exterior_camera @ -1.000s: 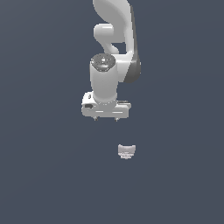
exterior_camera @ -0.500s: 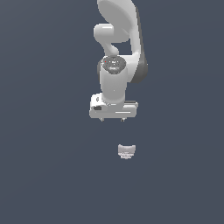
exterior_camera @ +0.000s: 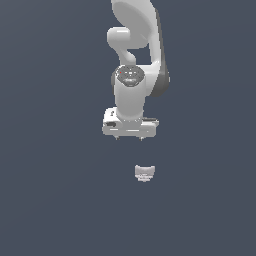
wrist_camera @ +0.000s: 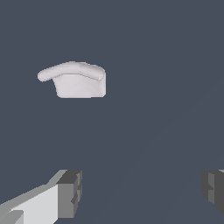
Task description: Pick up the object and move it to a goal position.
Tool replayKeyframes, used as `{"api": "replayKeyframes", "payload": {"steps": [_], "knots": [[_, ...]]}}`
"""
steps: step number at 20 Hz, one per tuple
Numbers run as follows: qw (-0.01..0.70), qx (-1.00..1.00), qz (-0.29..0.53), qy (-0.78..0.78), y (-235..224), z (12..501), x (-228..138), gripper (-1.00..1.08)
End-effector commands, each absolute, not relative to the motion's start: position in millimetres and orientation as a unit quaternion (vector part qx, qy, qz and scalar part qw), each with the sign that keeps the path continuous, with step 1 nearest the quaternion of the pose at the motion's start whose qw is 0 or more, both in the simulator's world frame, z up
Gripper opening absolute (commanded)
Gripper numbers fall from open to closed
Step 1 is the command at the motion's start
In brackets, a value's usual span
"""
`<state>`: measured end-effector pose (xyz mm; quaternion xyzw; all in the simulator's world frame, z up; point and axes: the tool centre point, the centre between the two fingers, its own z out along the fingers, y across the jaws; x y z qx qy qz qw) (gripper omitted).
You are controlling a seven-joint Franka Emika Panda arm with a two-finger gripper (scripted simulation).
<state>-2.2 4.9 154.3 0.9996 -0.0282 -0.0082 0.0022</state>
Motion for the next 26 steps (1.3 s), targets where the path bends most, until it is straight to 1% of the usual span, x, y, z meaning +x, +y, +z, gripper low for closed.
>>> {"api": "replayKeyframes", "payload": {"steps": [1,26], "knots": [[0.002,0.999,-0.008,-0.047,6,153,0,1.0],[-0.001,0.937,-0.009,-0.35,26,136,42,1.0]]}}
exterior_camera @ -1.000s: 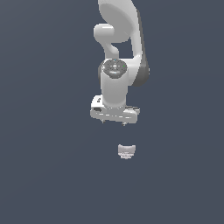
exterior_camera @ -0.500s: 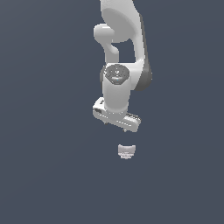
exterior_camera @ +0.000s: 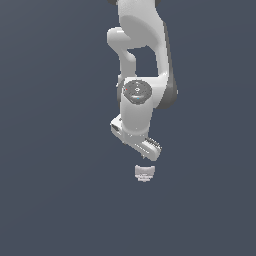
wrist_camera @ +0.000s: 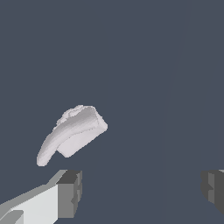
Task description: Pick up the object and move it to a goal position.
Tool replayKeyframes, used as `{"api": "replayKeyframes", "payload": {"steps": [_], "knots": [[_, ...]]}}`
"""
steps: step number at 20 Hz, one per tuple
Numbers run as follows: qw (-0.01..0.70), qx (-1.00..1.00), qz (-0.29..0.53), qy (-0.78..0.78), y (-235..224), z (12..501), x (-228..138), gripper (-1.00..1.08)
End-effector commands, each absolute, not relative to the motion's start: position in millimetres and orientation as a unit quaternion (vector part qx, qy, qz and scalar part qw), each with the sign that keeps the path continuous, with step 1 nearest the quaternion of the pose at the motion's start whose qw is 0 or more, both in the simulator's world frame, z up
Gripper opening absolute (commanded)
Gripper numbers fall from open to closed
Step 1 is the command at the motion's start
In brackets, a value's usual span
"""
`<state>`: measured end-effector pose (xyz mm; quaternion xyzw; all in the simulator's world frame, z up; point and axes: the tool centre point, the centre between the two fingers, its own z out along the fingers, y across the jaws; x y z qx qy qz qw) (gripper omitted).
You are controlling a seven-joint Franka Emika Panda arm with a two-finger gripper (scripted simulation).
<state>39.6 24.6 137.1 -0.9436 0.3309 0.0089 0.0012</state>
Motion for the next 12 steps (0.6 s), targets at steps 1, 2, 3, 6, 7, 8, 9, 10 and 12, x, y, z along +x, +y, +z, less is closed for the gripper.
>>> {"api": "replayKeyframes", "payload": {"steps": [1,2,3,6,7,8,9,10,12], "knots": [[0.001,-0.932,0.009,0.362,27,135,44,1.0],[0.001,-0.927,0.009,0.374,28,134,46,1.0],[0.001,-0.922,0.009,0.386,29,134,47,1.0],[0.001,-0.907,0.008,0.422,32,131,52,1.0],[0.001,-0.901,0.008,0.434,34,131,54,1.0],[0.001,-0.895,0.008,0.445,35,130,55,1.0],[0.001,-0.89,0.008,0.457,36,129,57,1.0],[0.001,-0.884,0.008,0.468,37,128,59,1.0],[0.001,-0.871,0.007,0.49,39,127,62,1.0]]}}
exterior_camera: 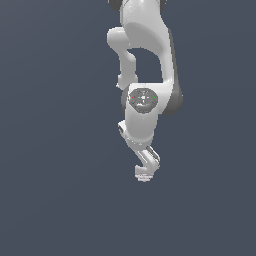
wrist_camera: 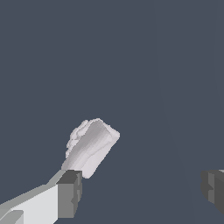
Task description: Pick up the object and move it to a goal position.
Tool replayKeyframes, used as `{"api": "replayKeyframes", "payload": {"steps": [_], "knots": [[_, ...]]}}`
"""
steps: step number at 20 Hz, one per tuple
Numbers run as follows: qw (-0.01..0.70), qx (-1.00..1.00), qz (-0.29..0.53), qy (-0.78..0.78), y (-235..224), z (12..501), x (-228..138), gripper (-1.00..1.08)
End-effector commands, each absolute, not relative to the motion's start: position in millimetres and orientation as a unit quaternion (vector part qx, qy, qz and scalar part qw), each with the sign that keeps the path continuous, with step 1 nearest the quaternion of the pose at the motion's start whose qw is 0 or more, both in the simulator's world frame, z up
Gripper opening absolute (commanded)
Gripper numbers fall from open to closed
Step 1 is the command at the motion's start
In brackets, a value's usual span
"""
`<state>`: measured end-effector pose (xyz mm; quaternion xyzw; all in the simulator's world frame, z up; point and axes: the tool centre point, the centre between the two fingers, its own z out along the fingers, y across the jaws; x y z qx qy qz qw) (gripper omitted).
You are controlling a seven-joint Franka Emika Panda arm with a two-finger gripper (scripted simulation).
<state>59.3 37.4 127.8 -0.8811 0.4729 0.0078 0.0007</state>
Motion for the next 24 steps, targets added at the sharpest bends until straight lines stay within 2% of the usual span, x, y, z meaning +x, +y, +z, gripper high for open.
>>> {"api": "replayKeyframes", "payload": {"steps": [1,24], "knots": [[0.001,-0.865,0.007,0.502,40,126,63,1.0],[0.0,-0.712,0.001,0.702,68,110,92,1.0]]}}
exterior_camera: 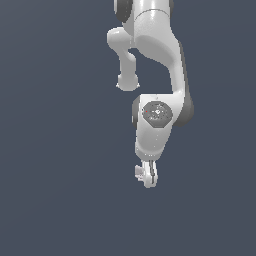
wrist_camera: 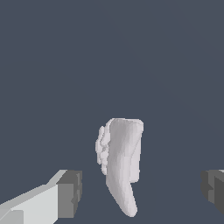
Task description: Pick up the object and move it to a goal position.
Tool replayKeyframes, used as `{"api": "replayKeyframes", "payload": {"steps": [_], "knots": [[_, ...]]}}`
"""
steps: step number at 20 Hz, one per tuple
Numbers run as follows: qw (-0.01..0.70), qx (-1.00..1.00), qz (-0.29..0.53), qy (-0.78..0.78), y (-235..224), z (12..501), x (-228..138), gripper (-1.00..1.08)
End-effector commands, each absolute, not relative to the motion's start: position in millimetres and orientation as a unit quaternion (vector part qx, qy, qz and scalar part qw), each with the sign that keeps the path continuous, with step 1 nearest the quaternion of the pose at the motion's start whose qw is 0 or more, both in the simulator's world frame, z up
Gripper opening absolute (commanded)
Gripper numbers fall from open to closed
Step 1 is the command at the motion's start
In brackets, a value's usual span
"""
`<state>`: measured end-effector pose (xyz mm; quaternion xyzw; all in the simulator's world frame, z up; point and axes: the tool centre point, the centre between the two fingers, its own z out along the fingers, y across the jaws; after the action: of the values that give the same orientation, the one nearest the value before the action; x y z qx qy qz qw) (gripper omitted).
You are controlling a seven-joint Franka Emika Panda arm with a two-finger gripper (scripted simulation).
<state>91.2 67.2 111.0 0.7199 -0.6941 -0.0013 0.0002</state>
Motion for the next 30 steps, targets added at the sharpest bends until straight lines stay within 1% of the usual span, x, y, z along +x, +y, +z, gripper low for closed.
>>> {"api": "replayKeyframes", "payload": {"steps": [1,12,22,29,30], "knots": [[0.0,0.708,-0.001,-0.706,69,110,93,1.0],[0.0,0.696,0.0,-0.718,72,107,95,1.0],[0.0,0.694,0.0,-0.72,71,63,94,1.0],[0.0,0.694,0.0,-0.72,72,59,95,1.0],[0.0,0.694,0.0,-0.72,72,59,95,-1.0]]}}
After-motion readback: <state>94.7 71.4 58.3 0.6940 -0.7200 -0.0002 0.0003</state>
